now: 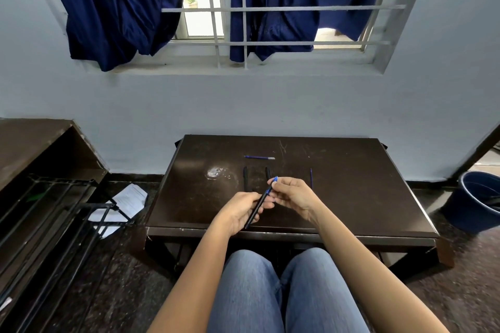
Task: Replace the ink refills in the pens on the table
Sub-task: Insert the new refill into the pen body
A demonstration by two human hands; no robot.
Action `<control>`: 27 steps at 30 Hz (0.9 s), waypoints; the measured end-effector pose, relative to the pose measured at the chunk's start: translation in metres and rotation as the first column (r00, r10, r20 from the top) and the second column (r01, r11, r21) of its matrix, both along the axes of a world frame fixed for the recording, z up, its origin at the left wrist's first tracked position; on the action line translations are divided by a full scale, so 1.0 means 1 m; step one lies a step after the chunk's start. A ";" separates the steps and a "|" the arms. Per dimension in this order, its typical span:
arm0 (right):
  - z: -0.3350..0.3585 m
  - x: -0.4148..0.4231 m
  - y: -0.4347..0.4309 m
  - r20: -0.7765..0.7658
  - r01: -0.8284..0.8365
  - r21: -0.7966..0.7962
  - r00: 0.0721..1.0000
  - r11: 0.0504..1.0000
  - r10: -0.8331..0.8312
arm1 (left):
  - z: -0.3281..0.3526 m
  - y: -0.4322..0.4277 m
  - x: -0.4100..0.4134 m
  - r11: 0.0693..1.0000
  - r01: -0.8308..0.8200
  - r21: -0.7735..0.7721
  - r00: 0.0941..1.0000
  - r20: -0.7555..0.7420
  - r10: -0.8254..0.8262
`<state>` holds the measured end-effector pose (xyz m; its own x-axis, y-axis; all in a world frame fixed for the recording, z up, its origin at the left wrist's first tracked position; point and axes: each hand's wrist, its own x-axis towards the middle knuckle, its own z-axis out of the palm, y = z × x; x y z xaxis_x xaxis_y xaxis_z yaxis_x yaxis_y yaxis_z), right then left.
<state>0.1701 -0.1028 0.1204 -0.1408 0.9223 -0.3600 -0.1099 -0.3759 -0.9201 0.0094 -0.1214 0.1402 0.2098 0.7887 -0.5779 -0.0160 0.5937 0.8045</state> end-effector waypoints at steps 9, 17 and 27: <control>-0.006 0.003 -0.009 0.033 0.002 0.031 0.999 1.000 -0.003 | -0.006 -0.008 -0.004 0.995 0.096 0.018 0.995 -0.017 -0.096; -0.009 0.003 -0.015 0.008 0.008 0.035 1.000 0.999 -0.008 | -0.003 -0.009 0.002 0.998 0.066 -0.011 0.997 -0.048 -0.067; -0.017 -0.001 -0.016 0.096 0.012 0.078 0.995 0.997 -0.020 | -0.008 -0.014 -0.006 0.989 0.102 0.105 0.980 -0.180 -0.082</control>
<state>0.1687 -0.1189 0.1038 -0.0938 0.9498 -0.2986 -0.0243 -0.3020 -0.9530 0.0035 -0.1351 0.1325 0.1882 0.8330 -0.5203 0.1808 0.4914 0.8520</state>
